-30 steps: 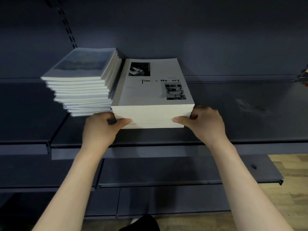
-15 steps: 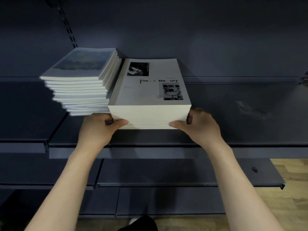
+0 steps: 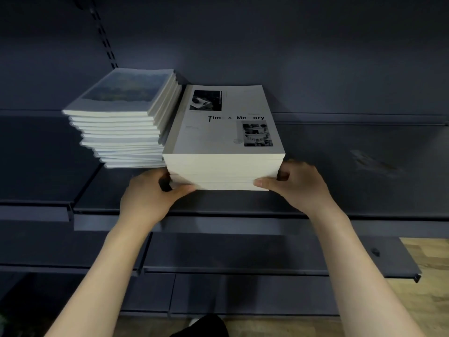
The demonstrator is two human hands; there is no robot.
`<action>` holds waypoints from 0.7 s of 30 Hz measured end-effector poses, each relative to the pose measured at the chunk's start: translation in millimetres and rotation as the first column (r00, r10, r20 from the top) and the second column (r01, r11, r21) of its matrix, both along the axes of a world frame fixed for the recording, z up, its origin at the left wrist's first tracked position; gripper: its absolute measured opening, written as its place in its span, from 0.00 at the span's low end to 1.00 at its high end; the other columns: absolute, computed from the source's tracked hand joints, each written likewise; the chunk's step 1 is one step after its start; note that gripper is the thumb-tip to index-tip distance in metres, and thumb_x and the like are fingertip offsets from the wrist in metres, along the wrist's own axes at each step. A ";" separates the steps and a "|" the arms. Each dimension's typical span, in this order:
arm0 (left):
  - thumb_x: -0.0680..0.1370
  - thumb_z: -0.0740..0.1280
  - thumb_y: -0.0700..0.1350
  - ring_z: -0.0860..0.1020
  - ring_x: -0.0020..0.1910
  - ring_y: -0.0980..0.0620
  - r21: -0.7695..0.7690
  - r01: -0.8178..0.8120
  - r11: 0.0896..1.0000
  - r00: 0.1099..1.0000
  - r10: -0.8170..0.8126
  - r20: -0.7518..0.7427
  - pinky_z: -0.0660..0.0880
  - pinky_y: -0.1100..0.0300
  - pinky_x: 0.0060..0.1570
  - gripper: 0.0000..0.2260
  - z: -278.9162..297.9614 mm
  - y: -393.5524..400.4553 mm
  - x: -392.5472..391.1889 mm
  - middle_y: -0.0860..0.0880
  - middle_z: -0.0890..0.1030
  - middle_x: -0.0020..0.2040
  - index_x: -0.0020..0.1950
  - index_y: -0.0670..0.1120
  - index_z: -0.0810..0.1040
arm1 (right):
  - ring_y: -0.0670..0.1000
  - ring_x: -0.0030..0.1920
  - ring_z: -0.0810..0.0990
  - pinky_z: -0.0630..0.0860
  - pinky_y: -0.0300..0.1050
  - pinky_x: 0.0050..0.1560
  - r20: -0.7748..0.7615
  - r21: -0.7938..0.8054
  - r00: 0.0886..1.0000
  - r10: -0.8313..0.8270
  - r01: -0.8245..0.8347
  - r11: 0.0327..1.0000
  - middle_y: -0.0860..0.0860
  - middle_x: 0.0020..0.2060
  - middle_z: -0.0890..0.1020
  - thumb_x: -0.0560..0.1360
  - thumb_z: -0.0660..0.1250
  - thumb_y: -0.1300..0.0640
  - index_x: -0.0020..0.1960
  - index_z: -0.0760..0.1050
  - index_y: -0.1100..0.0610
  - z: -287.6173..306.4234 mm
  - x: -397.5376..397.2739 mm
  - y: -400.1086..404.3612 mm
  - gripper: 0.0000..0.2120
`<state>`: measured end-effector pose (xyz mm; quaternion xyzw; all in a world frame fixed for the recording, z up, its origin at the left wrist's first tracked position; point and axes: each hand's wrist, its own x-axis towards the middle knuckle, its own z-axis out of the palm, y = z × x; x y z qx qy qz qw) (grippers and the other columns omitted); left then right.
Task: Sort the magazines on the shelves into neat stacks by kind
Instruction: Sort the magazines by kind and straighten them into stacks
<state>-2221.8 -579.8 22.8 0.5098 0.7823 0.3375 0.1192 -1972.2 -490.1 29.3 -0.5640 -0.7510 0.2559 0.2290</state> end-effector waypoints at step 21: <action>0.69 0.71 0.59 0.76 0.52 0.54 0.014 0.022 1.000 0.999 -0.022 -0.025 0.71 0.60 0.47 0.19 -8.7 6.0 -8.7 0.52 0.81 0.55 0.56 0.52 0.81 | 0.45 0.39 0.73 0.67 0.41 0.36 0.057 0.090 0.998 0.022 -0.027 0.996 0.45 0.40 0.72 0.69 0.70 0.40 0.52 0.76 0.49 -10.0 -3.2 -5.5 0.16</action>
